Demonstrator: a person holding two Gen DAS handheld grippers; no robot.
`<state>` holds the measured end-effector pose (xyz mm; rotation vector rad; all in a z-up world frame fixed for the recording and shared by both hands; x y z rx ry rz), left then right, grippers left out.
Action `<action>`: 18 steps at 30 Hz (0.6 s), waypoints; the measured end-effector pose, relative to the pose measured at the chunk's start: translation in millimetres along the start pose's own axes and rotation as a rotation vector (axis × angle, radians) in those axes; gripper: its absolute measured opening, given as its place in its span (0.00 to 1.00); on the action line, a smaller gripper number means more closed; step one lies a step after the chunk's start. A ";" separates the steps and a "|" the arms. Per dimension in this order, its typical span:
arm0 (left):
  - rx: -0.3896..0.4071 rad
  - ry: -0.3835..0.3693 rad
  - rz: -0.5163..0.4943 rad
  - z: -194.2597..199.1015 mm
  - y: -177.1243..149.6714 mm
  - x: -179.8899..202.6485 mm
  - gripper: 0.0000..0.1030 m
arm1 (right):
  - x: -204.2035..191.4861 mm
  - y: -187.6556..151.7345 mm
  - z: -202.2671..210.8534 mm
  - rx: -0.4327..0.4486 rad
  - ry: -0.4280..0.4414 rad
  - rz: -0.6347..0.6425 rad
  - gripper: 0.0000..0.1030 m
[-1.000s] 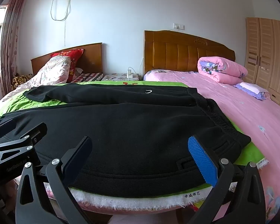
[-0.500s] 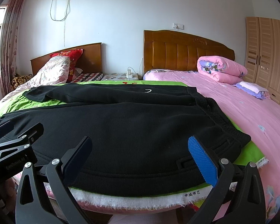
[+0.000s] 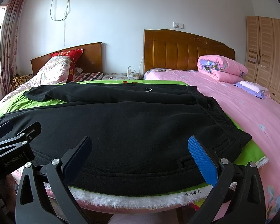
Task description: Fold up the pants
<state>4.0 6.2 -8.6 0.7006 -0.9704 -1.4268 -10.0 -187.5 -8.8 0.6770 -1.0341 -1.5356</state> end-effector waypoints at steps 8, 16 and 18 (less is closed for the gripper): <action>-0.005 -0.007 0.008 -0.4 2.8 -0.8 0.99 | 0.4 -0.5 -0.1 -0.001 0.000 -0.001 0.96; -0.006 -0.027 0.001 -1.7 4.1 -0.6 0.99 | 0.1 -0.6 -0.2 -0.002 0.000 -0.001 0.96; -0.008 -0.030 -0.001 -1.9 3.6 0.6 0.99 | 0.5 -0.9 -0.3 -0.003 0.001 -0.002 0.96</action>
Point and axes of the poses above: each gripper's, at about its wrist camera, not at the fingertips, and z roughly against the way its jaws point, x to its right, y to its top, the point moved 1 cm from there along -z, roughly the way its jaws point, and after that the axes turned 12 degrees about -y, right-handed, at the moved point
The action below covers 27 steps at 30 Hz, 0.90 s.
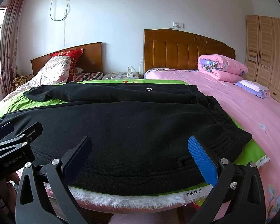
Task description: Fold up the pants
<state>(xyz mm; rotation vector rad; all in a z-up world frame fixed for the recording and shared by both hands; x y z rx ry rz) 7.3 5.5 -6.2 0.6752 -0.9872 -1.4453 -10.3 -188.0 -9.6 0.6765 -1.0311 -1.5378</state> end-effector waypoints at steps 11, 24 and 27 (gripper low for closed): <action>-0.021 0.014 -0.007 -4.9 -0.7 1.1 0.99 | -0.5 -0.1 0.0 0.000 0.001 0.000 0.96; -0.029 0.023 -0.012 -7.0 -1.9 3.8 0.99 | 1.3 -1.5 -1.2 -0.001 0.001 0.001 0.96; -0.020 0.017 -0.018 -6.2 -1.1 4.5 0.99 | 0.3 -1.8 -0.9 0.001 0.000 0.000 0.96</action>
Point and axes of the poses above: each gripper's, at about its wrist camera, not at the fingertips, and z roughly against the way its jaws point, x to its right, y to its top, the point moved 1 cm from there along -z, roughly the way its jaws point, and after that the axes turned 12 degrees about -y, right-handed, at the moved point
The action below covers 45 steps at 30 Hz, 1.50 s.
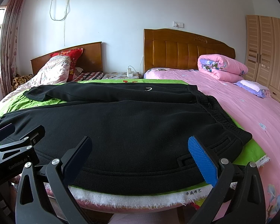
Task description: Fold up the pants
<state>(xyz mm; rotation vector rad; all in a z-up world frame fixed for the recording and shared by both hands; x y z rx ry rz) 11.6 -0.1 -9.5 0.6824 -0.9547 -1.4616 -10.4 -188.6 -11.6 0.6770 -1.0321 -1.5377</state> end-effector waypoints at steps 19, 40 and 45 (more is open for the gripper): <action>-0.006 -0.100 0.053 0.6 0.0 -8.3 0.99 | -1.0 2.7 0.0 0.037 0.040 0.020 0.96; -0.648 -0.388 0.153 -305.3 211.3 -47.3 0.92 | 8.9 185.1 -371.4 -0.377 0.307 0.417 0.96; -0.742 -0.407 0.308 -367.2 215.1 -46.4 0.82 | -9.8 178.8 -418.7 -0.460 0.453 0.519 0.95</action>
Point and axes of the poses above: each gripper's, at about its wrist camera, not at the fingertips, and z roughly against the way its jaws point, x to its right, y to its top, the point moved 1 cm from there along -z, roughly the way its jaws point, and after that the axes turned 12 degrees about -y, right-handed, at the moved point
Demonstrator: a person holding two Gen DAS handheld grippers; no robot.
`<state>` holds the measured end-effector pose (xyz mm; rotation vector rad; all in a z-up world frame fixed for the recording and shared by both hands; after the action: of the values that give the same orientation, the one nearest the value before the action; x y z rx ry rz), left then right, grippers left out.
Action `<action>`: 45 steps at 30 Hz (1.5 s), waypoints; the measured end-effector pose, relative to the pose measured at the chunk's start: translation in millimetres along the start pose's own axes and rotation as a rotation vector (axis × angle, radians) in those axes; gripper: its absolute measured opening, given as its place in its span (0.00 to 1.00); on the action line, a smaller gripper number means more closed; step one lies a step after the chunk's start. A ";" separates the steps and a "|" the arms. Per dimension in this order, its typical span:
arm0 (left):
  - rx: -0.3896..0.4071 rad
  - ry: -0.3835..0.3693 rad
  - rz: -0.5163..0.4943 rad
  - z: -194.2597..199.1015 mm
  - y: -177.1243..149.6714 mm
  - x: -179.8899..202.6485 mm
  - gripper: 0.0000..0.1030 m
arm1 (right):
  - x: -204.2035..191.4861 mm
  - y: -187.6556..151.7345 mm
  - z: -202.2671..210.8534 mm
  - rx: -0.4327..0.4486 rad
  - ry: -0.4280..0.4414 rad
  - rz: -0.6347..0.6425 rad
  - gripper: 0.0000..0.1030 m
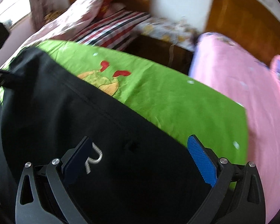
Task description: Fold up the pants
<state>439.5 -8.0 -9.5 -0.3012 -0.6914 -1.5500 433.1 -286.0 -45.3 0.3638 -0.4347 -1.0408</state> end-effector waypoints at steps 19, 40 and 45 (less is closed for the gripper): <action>0.010 -0.005 0.186 -24.9 33.6 -1.4 0.84 | -60.9 -53.5 105.4 0.245 -0.070 0.242 0.09; 0.101 -0.032 0.212 9.4 -34.0 30.6 0.12 | -134.1 -128.3 173.4 0.382 -0.304 0.134 0.08; 0.396 -0.082 -0.031 107.6 -120.9 85.7 0.12 | -142.8 -151.1 208.9 0.444 -0.243 0.084 0.08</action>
<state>289.1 -18.0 94.5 -0.0573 -1.0508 -1.3988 152.5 -246.7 35.9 0.6103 -0.8982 -0.9049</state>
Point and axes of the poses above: each gripper's, at about its wrist camera, not at the fingertips, and z roughly against the way its jaws point, x to its right, y to its top, the point moved 1 cm from there along -z, roughly the way its jaws point, and after that the axes turned 12 degrees about -y, right-handed, at the moved point
